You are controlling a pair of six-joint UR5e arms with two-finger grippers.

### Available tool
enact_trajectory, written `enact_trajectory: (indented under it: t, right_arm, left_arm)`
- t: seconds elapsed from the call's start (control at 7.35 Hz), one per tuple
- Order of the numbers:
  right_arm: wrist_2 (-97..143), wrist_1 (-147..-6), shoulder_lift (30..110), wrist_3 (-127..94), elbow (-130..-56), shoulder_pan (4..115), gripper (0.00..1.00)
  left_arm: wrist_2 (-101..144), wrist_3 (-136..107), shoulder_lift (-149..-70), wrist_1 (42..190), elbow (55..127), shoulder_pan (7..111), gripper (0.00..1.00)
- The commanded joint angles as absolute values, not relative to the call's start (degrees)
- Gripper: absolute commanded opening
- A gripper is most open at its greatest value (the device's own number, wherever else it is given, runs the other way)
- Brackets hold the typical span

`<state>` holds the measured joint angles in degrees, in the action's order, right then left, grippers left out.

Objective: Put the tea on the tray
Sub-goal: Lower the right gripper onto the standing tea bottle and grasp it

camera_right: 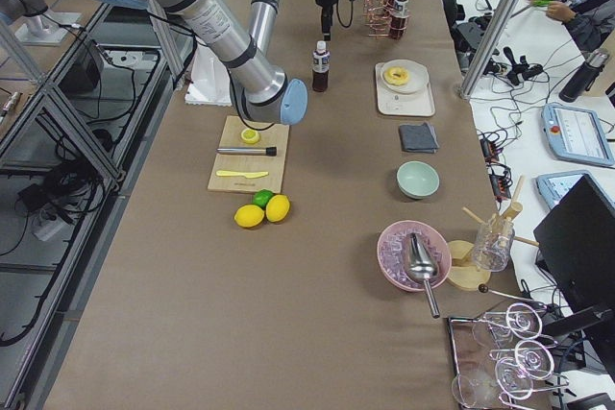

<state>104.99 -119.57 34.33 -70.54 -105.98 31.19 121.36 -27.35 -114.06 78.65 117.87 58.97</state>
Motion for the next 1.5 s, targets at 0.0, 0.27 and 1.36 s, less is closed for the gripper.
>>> enact_trajectory:
  t: [0.0, 0.27, 1.36]
  right_arm:
    - [104.9, -113.7, 34.4, -68.6, -101.8, 29.5, 0.9]
    - [104.9, -111.7, 35.9, -68.6, -101.6, 28.8, 0.72]
    - [104.9, -111.9, 37.1, -69.3, -102.2, 27.6, 0.0]
  left_arm:
    - [121.4, -27.5, -114.0, 78.7, 118.0, 59.2, 0.98]
    - [121.3, -28.0, -113.9, 78.7, 117.9, 59.2, 0.98]
    - [121.4, -29.9, -113.9, 79.3, 117.4, 59.3, 0.98]
